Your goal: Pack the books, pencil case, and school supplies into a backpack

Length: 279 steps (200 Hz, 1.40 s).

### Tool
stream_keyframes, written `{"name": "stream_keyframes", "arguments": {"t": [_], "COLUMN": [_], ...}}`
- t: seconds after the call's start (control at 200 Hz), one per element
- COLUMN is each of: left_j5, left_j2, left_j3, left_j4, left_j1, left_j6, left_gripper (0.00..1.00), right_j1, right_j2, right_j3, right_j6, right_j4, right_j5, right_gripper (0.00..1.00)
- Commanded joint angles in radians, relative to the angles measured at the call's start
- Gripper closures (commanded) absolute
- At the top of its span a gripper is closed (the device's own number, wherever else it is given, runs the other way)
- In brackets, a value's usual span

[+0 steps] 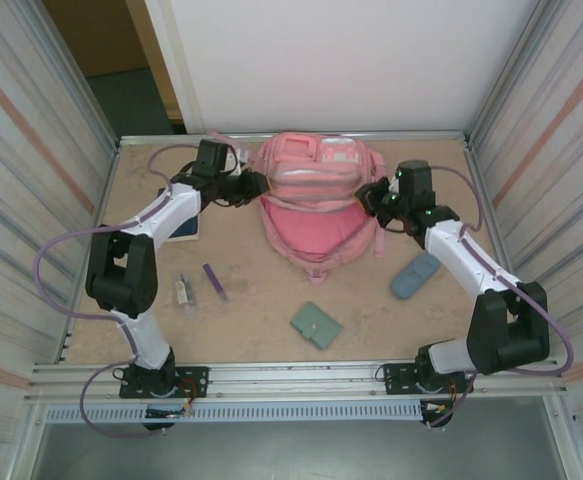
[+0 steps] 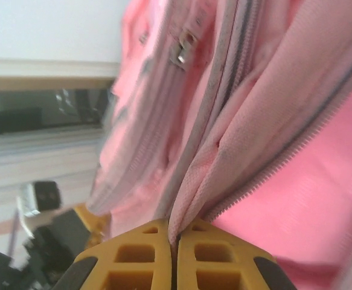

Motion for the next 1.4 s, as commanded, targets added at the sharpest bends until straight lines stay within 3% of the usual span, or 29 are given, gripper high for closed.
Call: {"name": "stream_keyframes", "arguments": {"t": [0.0,0.1,0.21,0.286,0.361,0.441,0.556,0.777,0.932,1.052,1.228,1.393], "left_j5": [-0.021,0.005,-0.152,-0.272,-0.261,-0.278,-0.443,-0.528,-0.463,-0.273,-0.163,-0.173], "left_j2": [-0.067,-0.145,-0.218,-0.225,-0.217,-0.196,-0.11,0.113,0.257,0.29,0.197,0.05], "left_j3": [-0.085,-0.159,-0.175,-0.15,-0.138,-0.13,-0.065,0.063,0.162,0.106,-0.041,-0.169], "left_j4": [-0.024,-0.07,-0.187,-0.275,-0.276,-0.267,-0.309,-0.294,-0.405,-0.35,-0.305,-0.313], "left_j1": [0.079,0.108,0.115,0.127,0.157,0.18,0.207,0.229,0.229,0.209,0.1,0.036], "left_j6": [0.021,0.033,0.107,0.134,0.123,0.12,0.18,0.294,0.24,0.179,0.155,0.058], "left_gripper": [0.61,0.54,0.42,0.4,0.4,0.4,0.4,0.41,0.41,0.44,0.45,0.45], "right_j1": [0.037,0.033,0.031,0.038,0.052,0.08,0.116,0.141,0.146,0.146,0.152,0.168], "right_j2": [-0.021,0.014,-0.001,-0.013,-0.017,-0.031,-0.065,-0.068,-0.04,-0.019,0.05,0.139], "right_j3": [-0.053,-0.008,-0.029,-0.045,-0.039,-0.031,-0.036,-0.02,-0.012,-0.019,0.025,0.06], "right_j6": [-0.159,-0.268,-0.309,-0.32,-0.345,-0.384,-0.438,-0.47,-0.466,-0.467,-0.462,-0.465], "right_j4": [0.013,-0.099,-0.136,-0.132,-0.148,-0.171,-0.176,-0.162,-0.16,-0.143,-0.136,-0.102], "right_j5": [0.031,0.029,0.091,0.105,0.117,0.158,0.216,0.217,0.17,0.167,0.079,-0.038], "right_gripper": [0.95,0.81,0.76,0.56,0.44,0.4,0.38,0.36,0.36,0.36,0.36,0.36]}}
